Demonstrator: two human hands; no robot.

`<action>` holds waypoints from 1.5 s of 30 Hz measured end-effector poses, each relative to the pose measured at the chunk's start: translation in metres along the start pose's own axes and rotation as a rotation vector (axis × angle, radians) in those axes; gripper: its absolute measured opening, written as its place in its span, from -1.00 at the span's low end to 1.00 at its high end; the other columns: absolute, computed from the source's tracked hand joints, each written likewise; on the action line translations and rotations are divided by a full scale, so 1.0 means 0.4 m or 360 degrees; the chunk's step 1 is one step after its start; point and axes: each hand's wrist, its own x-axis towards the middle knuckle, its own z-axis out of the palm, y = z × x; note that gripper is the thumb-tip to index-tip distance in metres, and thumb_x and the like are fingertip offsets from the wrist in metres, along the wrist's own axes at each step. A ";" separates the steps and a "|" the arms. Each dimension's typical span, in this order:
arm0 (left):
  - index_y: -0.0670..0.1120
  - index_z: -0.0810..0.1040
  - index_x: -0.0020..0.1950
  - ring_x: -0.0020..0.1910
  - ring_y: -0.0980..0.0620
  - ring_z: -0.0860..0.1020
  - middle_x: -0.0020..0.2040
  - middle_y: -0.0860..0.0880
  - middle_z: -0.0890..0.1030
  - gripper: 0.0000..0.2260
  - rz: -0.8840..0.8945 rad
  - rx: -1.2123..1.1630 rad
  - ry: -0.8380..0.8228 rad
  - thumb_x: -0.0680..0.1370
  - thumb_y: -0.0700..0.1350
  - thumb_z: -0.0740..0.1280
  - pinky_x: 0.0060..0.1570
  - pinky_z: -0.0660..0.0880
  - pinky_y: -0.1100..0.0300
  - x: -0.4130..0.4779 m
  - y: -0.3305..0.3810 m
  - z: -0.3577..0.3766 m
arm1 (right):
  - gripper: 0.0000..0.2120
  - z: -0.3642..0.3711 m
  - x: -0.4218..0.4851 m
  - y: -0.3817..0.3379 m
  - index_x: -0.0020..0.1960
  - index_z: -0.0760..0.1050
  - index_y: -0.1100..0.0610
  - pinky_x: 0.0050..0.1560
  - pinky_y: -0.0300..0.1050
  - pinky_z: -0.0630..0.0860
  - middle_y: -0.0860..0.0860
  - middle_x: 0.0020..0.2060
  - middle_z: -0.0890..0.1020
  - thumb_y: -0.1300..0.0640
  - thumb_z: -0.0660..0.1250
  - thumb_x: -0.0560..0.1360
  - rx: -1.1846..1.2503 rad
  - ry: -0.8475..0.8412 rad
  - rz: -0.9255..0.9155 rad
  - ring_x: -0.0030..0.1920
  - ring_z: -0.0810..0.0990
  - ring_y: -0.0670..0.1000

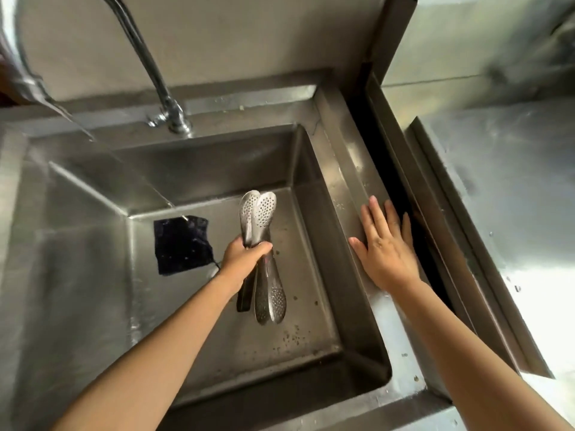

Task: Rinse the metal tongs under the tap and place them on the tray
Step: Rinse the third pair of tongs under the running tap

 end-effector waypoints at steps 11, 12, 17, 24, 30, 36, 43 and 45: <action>-0.11 0.61 0.00 -0.22 -0.02 0.68 -0.20 -0.10 0.70 -0.83 -0.0191 -0.0677 -0.0236 0.50 -0.06 0.32 -0.23 0.60 0.14 -0.090 0.237 -0.235 | -0.26 -0.186 0.010 -0.405 0.52 0.04 0.05 0.52 -0.02 -0.06 -0.01 0.52 0.10 0.07 0.23 0.39 0.0579 0.0133 -0.1196 0.53 0.02 0.02; -0.13 0.61 0.02 -0.20 0.00 0.68 -0.18 -0.11 0.70 -0.80 -0.0186 -0.0746 -0.0305 0.54 -0.05 0.27 -0.28 0.59 0.18 -0.092 0.239 -0.258 | -0.27 -0.194 0.009 -0.434 0.51 0.09 0.07 0.51 -0.02 -0.04 -0.01 0.51 0.15 0.08 0.22 0.37 0.0591 0.0131 -0.1270 0.52 0.07 0.02; -0.23 0.54 0.18 0.01 -0.08 0.64 0.01 -0.19 0.65 -0.65 -0.0270 -0.0820 -0.0392 0.53 -0.01 0.30 -0.03 0.58 0.06 -0.098 0.236 -0.363 | -0.39 -0.195 0.022 -0.550 0.39 0.33 0.19 0.42 0.05 0.27 0.08 0.36 0.42 0.20 0.38 0.37 0.0726 0.0161 -0.1412 0.38 0.36 0.09; -0.16 0.49 0.24 -0.30 0.03 0.56 -0.24 -0.01 0.61 -0.52 -0.0008 -0.0632 -0.0118 0.43 0.08 0.40 -0.31 0.48 0.23 -0.054 0.205 -0.471 | -0.57 -0.198 0.082 -0.686 0.31 0.38 0.14 0.23 -0.17 0.40 0.03 0.20 0.55 0.12 0.36 0.48 0.1413 0.0056 -0.0877 0.20 0.49 -0.03; 0.15 0.55 0.10 0.09 0.19 0.58 0.01 0.22 0.66 -0.60 0.0335 -0.0420 -0.0232 0.29 0.19 0.42 0.07 0.45 0.32 -0.023 0.217 -0.574 | -0.77 -0.216 0.170 -0.797 0.15 0.41 0.23 0.08 -0.14 0.53 0.05 -0.01 0.62 0.17 0.28 0.54 0.1990 -0.0292 -0.0429 -0.01 0.60 -0.05; 0.09 0.50 0.20 0.02 -0.12 0.64 0.08 -0.04 0.67 -0.58 0.0409 -0.0586 -0.0601 0.37 0.10 0.43 0.04 0.58 -0.06 0.029 0.217 -0.622 | -0.72 -0.196 0.237 -0.869 0.11 0.45 0.28 -0.10 -0.21 0.54 0.01 -0.13 0.59 0.06 0.18 0.58 0.2043 -0.0435 -0.0394 -0.18 0.58 -0.13; 0.17 0.50 0.10 -0.02 0.12 0.62 -0.06 0.06 0.67 -0.85 0.0446 -0.0384 -0.0310 0.54 0.06 0.27 0.05 0.49 0.20 0.040 0.165 -0.575 | -0.75 -0.159 0.291 -0.928 0.03 0.41 0.30 -0.20 -0.23 0.48 0.13 -0.11 0.43 0.08 0.26 0.55 0.1894 0.0066 -0.0184 -0.20 0.48 -0.12; 0.18 0.50 0.10 -0.04 0.19 0.61 -0.03 0.08 0.66 -0.86 0.0419 -0.0378 -0.0271 0.57 0.05 0.24 -0.02 0.48 0.31 0.041 0.153 -0.555 | -0.74 -0.154 0.299 -0.932 0.05 0.41 0.22 -0.07 -0.06 0.48 0.07 -0.15 0.50 0.04 0.31 0.52 0.2024 0.0026 -0.0103 -0.16 0.48 -0.04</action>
